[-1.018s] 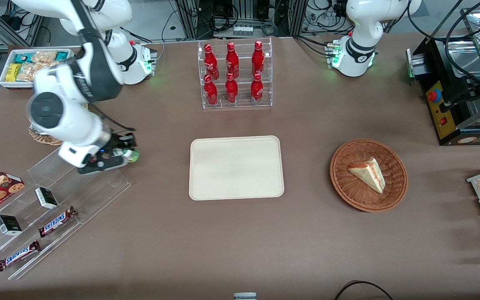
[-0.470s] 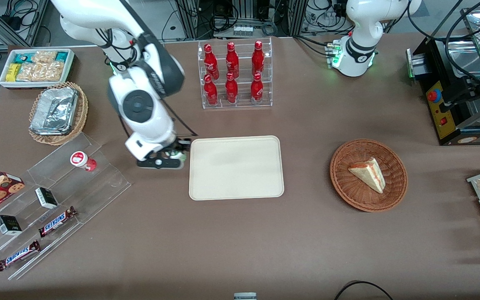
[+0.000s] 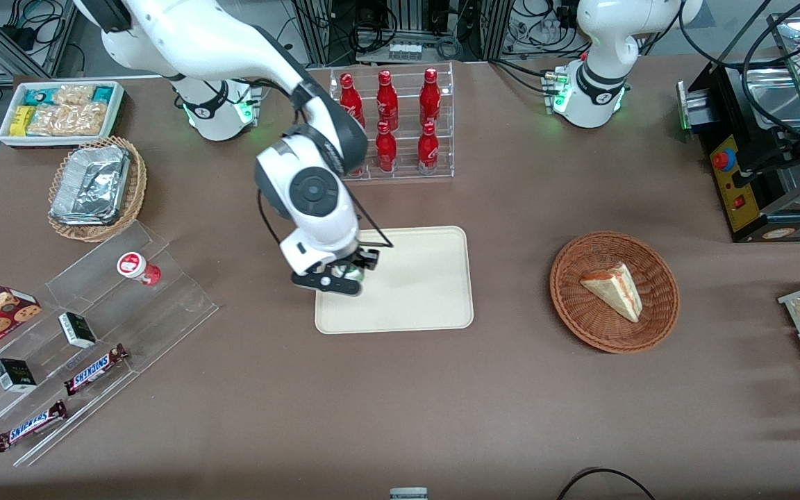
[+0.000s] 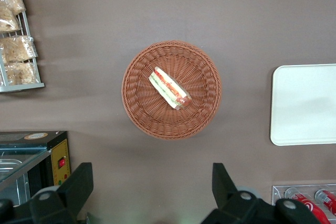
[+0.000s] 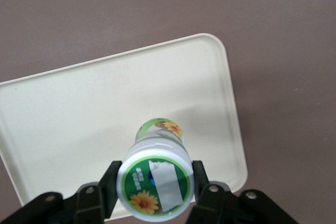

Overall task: Place green gum on tray
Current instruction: 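Lower the gum jar onto the tray center and open the right gripper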

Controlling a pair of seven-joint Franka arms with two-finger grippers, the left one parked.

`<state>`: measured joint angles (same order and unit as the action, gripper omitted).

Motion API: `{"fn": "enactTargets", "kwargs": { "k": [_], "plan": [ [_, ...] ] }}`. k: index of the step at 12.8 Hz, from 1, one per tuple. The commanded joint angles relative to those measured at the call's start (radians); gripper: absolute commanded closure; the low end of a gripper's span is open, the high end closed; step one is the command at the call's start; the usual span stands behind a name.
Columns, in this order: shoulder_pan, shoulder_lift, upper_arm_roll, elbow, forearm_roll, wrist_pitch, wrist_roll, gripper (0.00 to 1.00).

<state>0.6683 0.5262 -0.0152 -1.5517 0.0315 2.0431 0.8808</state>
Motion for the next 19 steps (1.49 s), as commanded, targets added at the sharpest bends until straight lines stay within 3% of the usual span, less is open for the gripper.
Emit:
{"fn": "enactTargets", "kwargs": {
  "k": [1,6,18,19],
  "plan": [
    [0.022,0.081,-0.009,0.087,0.024,0.023,0.026,1.00],
    [0.050,0.149,-0.008,0.117,0.053,0.100,0.058,1.00],
    [0.077,0.233,-0.008,0.130,0.054,0.101,0.055,1.00],
    [0.077,0.235,-0.008,0.130,0.053,0.101,0.055,0.96]
  ]
}}
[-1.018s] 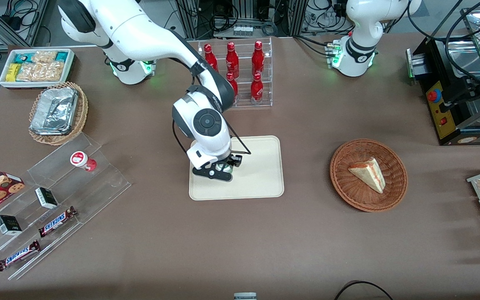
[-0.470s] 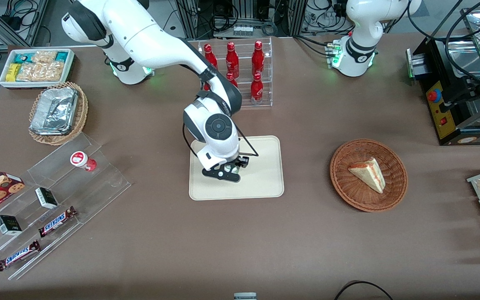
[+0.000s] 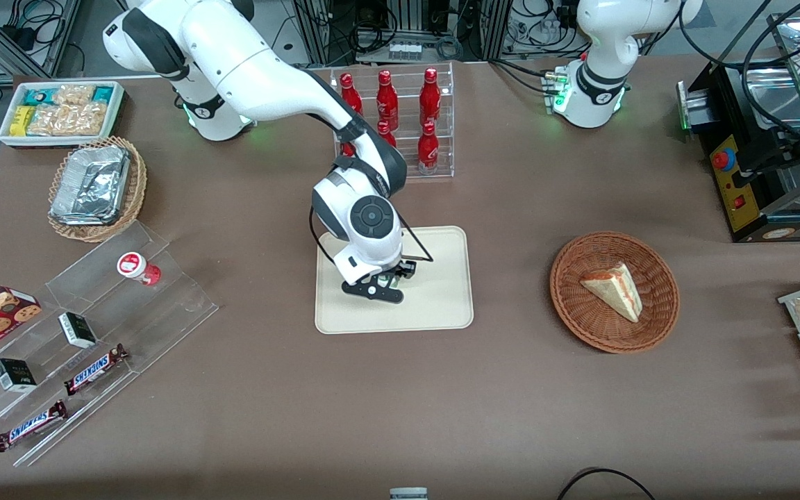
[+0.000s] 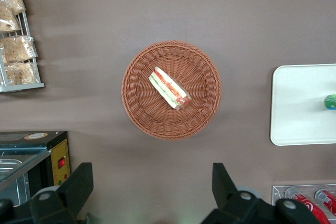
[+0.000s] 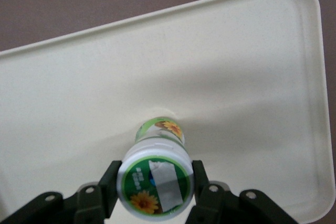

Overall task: Place green gum on tray
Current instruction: 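Lower the gum jar onto the tray center and open the right gripper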

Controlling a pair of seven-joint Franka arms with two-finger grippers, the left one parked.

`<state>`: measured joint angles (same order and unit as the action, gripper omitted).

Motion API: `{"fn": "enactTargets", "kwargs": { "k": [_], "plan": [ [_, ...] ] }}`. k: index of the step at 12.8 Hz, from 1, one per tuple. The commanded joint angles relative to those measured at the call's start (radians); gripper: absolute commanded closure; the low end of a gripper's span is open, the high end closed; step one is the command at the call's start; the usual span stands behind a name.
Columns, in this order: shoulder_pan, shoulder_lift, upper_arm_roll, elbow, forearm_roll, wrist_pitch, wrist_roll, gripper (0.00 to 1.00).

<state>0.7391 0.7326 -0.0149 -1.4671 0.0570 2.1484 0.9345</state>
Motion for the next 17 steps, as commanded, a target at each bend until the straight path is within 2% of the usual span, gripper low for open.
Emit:
{"fn": "enactTargets", "kwargs": {
  "k": [1,2,3,4,9,11,17],
  "plan": [
    [0.006,0.028,-0.008,0.045,0.029,-0.004,0.000,0.73],
    [0.006,0.030,-0.008,0.045,0.027,-0.004,0.000,0.49],
    [0.006,0.031,-0.008,0.045,0.027,-0.004,0.000,0.29],
    [0.008,0.031,-0.008,0.045,0.027,-0.004,-0.003,0.00],
    [0.017,0.011,-0.010,0.045,0.014,-0.015,-0.026,0.00],
    [0.013,-0.015,-0.010,0.041,0.012,-0.039,-0.094,0.00],
    [-0.036,-0.128,-0.019,0.033,0.011,-0.246,-0.281,0.00]
  ]
}}
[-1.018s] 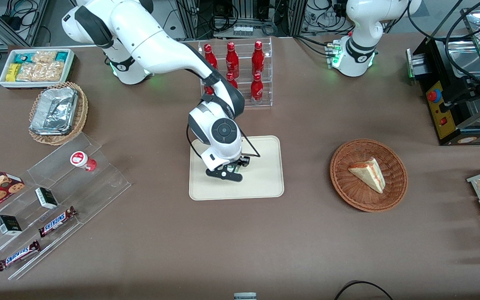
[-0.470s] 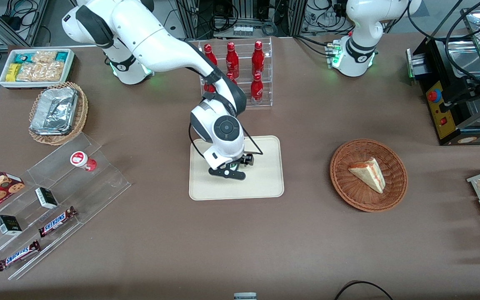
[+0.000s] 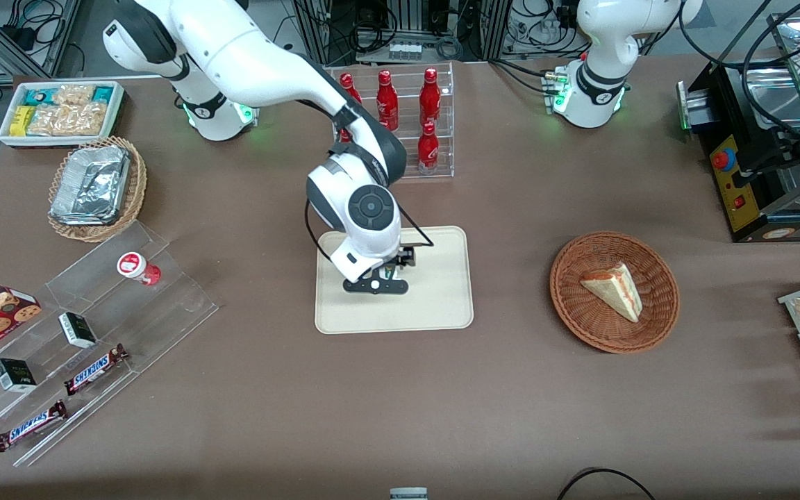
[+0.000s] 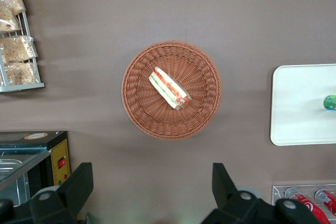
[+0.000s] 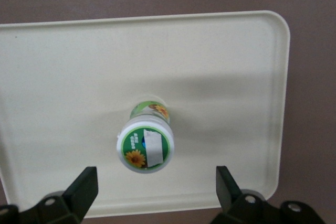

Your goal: Place green gum on tray

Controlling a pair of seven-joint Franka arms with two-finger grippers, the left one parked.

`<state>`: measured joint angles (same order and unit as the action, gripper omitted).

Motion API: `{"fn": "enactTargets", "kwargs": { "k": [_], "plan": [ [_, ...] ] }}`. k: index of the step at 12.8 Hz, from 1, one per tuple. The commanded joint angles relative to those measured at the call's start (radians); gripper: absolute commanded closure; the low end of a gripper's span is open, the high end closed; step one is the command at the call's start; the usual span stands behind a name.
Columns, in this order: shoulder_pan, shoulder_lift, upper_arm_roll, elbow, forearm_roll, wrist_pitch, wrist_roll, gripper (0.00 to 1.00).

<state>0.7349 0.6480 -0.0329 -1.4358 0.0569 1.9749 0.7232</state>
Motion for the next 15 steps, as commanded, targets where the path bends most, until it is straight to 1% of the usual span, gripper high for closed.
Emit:
{"fn": "enactTargets", "kwargs": {
  "k": [1,5,8,10,12,13,15],
  "plan": [
    [-0.052,-0.066,-0.001,0.002,0.011,-0.111,-0.114,0.00],
    [-0.147,-0.146,0.001,0.002,0.023,-0.238,-0.290,0.00],
    [-0.195,-0.198,0.001,0.002,0.023,-0.301,-0.346,0.00],
    [-0.238,-0.220,0.001,0.000,0.024,-0.332,-0.405,0.00],
    [-0.294,-0.277,-0.001,-0.060,0.024,-0.334,-0.487,0.00],
    [-0.345,-0.307,0.004,-0.078,0.027,-0.341,-0.516,0.00],
    [-0.414,-0.379,0.004,-0.132,0.026,-0.335,-0.524,0.00]
  ]
}}
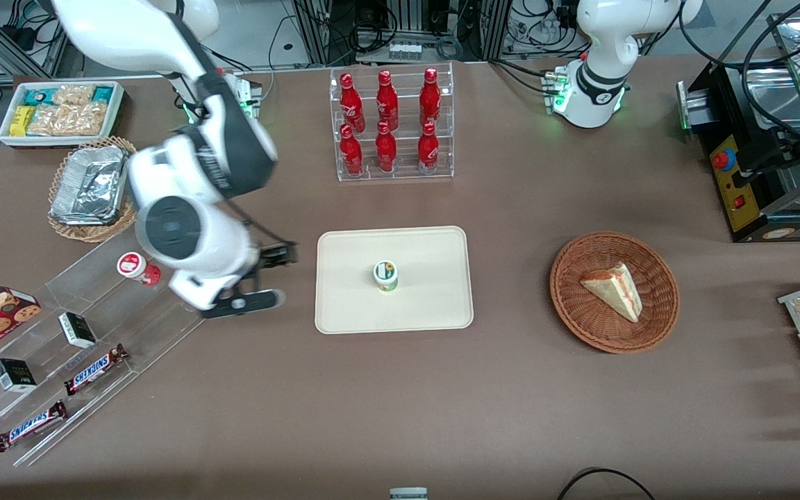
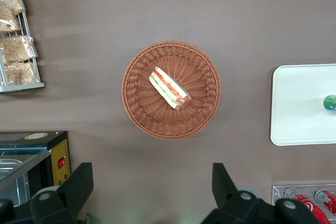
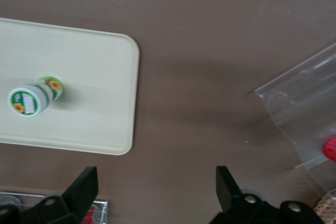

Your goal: Place green gum on tray

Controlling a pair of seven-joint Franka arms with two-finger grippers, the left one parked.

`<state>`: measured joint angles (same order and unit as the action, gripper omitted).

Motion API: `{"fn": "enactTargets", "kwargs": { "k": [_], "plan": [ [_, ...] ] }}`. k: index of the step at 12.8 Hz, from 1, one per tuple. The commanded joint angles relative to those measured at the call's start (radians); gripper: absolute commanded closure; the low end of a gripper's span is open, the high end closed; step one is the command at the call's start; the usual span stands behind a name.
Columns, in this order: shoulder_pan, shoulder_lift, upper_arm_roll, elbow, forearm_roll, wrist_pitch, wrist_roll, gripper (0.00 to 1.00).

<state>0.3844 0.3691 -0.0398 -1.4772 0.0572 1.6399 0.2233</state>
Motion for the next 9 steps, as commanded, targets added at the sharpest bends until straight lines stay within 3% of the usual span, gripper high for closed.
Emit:
{"fn": "enactTargets", "kwargs": {
  "k": [1,5,9],
  "plan": [
    [-0.091,-0.133,0.011,-0.106,0.026,-0.005,-0.024,0.00],
    [-0.228,-0.251,0.020,-0.179,0.027,-0.006,-0.025,0.00],
    [-0.295,-0.320,0.020,-0.216,0.026,-0.009,-0.070,0.00]
  ]
}}
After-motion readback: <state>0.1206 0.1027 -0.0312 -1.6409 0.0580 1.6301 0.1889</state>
